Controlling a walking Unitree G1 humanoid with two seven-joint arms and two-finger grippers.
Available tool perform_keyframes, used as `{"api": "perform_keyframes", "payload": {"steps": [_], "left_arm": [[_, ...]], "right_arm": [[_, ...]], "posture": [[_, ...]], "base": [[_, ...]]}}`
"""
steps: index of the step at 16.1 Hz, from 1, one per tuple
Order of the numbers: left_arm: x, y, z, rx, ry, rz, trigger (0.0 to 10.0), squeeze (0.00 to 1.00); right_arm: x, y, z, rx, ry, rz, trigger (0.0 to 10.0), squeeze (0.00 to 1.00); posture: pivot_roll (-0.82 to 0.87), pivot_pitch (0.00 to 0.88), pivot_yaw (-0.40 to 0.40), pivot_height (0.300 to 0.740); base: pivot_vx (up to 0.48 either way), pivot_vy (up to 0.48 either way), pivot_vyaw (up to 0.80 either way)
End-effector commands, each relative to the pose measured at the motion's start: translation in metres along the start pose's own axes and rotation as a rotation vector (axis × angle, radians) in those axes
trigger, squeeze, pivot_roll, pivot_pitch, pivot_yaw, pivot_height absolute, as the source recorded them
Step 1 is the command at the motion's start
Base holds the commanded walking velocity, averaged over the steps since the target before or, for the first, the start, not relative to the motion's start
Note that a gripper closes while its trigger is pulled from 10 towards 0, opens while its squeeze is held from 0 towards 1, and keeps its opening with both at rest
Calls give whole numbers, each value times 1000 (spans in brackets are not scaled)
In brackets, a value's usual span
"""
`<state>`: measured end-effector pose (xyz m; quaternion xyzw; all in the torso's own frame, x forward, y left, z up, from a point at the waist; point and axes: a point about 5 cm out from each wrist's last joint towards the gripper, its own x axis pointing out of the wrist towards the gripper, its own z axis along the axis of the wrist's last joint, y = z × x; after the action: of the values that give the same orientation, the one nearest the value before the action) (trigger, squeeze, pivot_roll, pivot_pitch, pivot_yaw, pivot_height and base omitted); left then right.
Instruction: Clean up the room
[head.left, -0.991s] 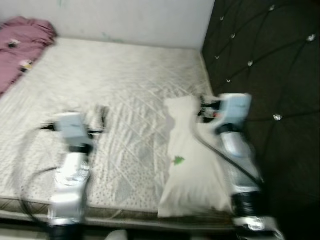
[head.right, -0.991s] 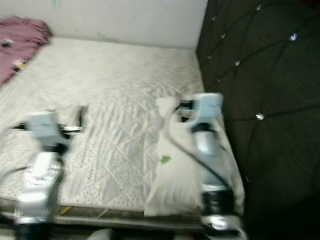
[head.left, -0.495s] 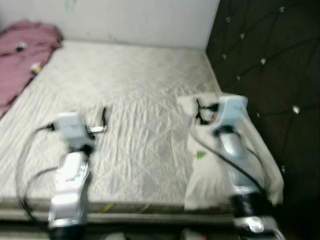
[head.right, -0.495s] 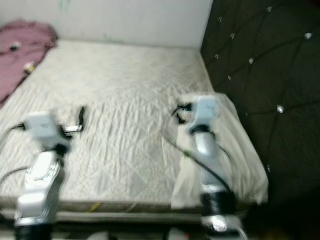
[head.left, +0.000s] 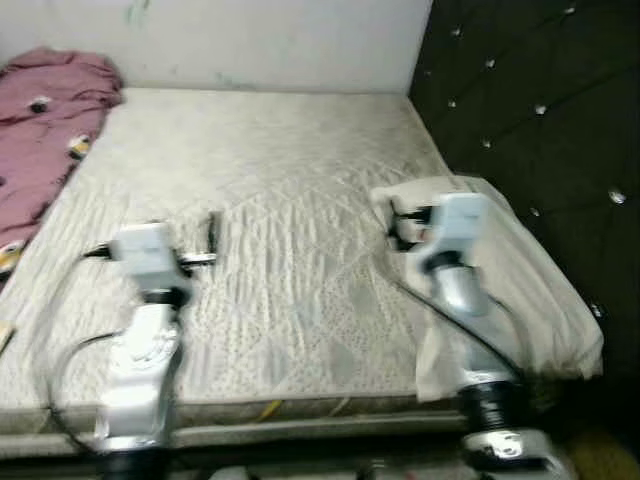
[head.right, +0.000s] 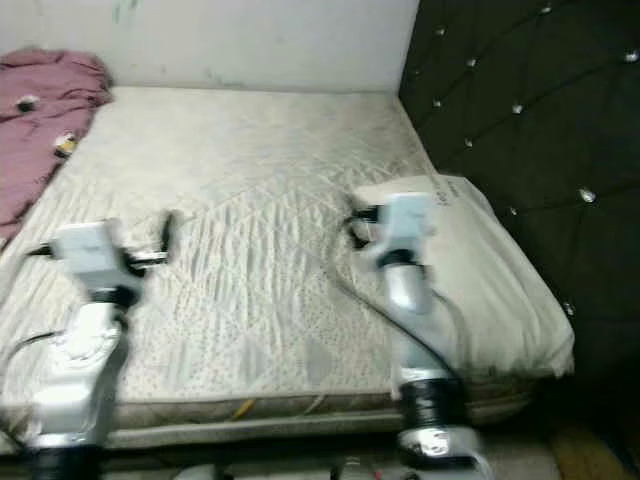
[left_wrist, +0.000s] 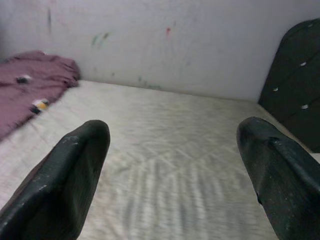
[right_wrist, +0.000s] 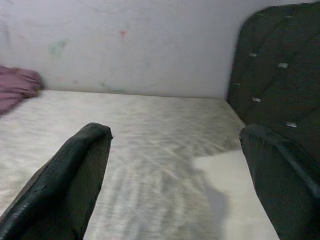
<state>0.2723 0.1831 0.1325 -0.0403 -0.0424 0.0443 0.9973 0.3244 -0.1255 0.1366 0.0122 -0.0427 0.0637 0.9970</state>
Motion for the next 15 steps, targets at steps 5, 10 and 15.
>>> {"api": "perform_keyframes", "payload": {"steps": [5, 10, 15], "left_arm": [[2, -12, 3, -11, -12, -41, 10000, 0], [2, -13, 3, -13, -11, -36, 10000, 0], [1, -12, 2, -12, -12, -32, 10000, 0]], "right_arm": [[1, -13, 2, -14, -2, -45, 10000, 0], [1, -13, 1, -16, 0, -43, 10000, 0], [2, -13, 1, -20, 3, -39, 10000, 0]], "posture": [[-7, 0, -12, 740], [-8, 0, -14, 740], [-9, 0, -14, 740]], "base": [[0, 480, 0], [0, 480, 0], [0, 480, 0]]}}
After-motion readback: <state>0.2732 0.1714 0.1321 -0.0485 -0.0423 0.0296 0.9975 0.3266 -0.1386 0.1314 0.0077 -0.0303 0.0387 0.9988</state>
